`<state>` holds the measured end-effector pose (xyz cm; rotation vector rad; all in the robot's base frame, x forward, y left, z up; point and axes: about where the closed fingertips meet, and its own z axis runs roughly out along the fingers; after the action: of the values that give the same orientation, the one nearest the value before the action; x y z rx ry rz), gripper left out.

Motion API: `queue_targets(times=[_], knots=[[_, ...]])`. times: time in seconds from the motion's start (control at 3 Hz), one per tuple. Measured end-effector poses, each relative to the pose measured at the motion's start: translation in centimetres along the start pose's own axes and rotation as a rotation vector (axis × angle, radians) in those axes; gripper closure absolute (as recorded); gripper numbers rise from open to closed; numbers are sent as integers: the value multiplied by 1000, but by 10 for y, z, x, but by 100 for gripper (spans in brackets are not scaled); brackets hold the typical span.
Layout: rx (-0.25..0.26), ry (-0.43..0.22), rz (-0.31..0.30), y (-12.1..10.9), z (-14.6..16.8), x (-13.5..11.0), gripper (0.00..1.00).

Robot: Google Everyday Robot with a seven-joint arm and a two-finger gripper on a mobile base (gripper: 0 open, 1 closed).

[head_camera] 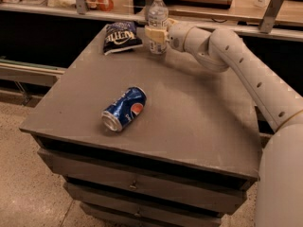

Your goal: Move blue plastic bottle near blue chip bag

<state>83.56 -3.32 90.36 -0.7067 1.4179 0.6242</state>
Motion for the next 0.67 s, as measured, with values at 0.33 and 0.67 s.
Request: queue_targets(times=[0.33,0.67], knots=[[-7,25,20,2,2,6,51],[-7,25,20,2,2,3,30]])
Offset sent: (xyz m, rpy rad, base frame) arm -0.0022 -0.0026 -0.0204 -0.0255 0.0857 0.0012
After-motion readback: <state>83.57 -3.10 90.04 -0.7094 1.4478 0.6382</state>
